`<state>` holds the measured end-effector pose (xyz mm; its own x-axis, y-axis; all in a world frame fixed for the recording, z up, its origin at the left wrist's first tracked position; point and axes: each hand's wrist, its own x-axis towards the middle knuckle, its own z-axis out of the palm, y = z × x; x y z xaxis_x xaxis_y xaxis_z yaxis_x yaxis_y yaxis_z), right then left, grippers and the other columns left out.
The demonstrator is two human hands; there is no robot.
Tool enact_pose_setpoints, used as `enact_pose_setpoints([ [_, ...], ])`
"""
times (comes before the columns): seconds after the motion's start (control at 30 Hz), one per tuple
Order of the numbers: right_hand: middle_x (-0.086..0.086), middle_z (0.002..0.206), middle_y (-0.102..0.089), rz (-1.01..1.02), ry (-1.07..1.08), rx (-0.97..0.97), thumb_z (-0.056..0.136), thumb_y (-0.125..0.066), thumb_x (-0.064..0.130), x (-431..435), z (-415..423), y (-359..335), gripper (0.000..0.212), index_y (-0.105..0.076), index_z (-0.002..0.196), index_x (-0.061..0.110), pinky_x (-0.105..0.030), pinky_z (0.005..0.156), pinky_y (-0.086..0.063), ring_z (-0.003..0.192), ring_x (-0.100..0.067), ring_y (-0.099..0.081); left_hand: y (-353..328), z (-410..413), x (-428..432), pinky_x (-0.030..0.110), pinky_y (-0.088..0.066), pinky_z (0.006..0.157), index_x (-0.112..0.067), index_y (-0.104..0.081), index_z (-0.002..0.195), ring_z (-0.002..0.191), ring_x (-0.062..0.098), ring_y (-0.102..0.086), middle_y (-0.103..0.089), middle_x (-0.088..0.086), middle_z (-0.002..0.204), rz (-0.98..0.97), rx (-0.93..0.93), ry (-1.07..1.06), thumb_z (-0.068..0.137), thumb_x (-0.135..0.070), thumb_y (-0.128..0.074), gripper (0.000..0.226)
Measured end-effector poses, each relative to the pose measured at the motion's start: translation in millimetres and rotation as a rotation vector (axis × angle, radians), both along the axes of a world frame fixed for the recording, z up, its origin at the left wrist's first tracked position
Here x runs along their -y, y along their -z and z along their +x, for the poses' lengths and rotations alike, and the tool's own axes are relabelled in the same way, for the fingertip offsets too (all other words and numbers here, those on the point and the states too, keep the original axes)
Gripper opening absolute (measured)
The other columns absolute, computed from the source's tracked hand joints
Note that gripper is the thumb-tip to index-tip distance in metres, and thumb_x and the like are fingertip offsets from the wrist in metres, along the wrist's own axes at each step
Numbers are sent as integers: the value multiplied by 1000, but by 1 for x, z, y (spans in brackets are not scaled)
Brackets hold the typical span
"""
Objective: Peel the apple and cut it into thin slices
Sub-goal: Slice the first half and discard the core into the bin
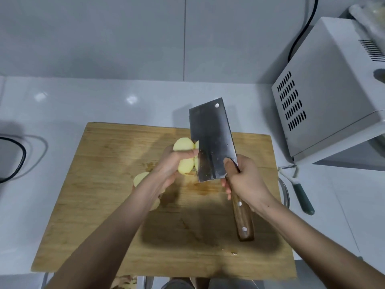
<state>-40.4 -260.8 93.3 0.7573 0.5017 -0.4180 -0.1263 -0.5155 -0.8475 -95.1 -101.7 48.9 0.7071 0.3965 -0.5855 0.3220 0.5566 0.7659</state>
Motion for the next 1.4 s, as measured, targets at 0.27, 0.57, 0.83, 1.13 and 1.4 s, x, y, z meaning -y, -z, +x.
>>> enact_pose_setpoints([
  [0.27,-9,56,-54,19,-34,30,100,-39,18,1,-2,-8,21,-46,81,11,-27,37,-43,38,-12,-46,2,-12,5,30,-54,53,-14,-59,104,82,22,-62,-64,7,94,-154,42,-48,75,-10,-71,31],
  [0.57,-8,52,-56,106,-10,-169,98,-46,19,16,3,-17,22,-53,97,-2,-23,37,-40,37,-14,-45,14,-28,-3,44,-57,58,-10,-58,105,82,32,-65,-66,15,94,-655,260,-12,12,-19,-98,102],
  [0.83,-8,53,-56,105,-42,-231,90,-56,6,24,9,-23,5,-55,85,7,-24,37,-40,39,-14,-46,5,-22,23,49,-57,61,-7,-48,131,92,35,-63,-63,20,108,-701,185,-124,60,-38,-76,83],
  [1.13,-7,52,-53,-69,-149,-316,89,-56,5,13,50,-57,2,-55,87,4,-21,35,-38,38,-11,-43,-4,-16,16,50,-56,62,-8,-57,111,94,38,-62,-63,21,106,-703,166,-128,57,-23,-79,60],
  [1.4,-5,54,-55,-66,-202,397,89,-53,8,20,40,-68,6,-57,86,11,-27,41,-45,40,-16,-52,13,-25,-13,60,-53,76,-7,-47,132,120,47,-49,-51,26,133,-670,262,-122,29,-17,-99,115],
])
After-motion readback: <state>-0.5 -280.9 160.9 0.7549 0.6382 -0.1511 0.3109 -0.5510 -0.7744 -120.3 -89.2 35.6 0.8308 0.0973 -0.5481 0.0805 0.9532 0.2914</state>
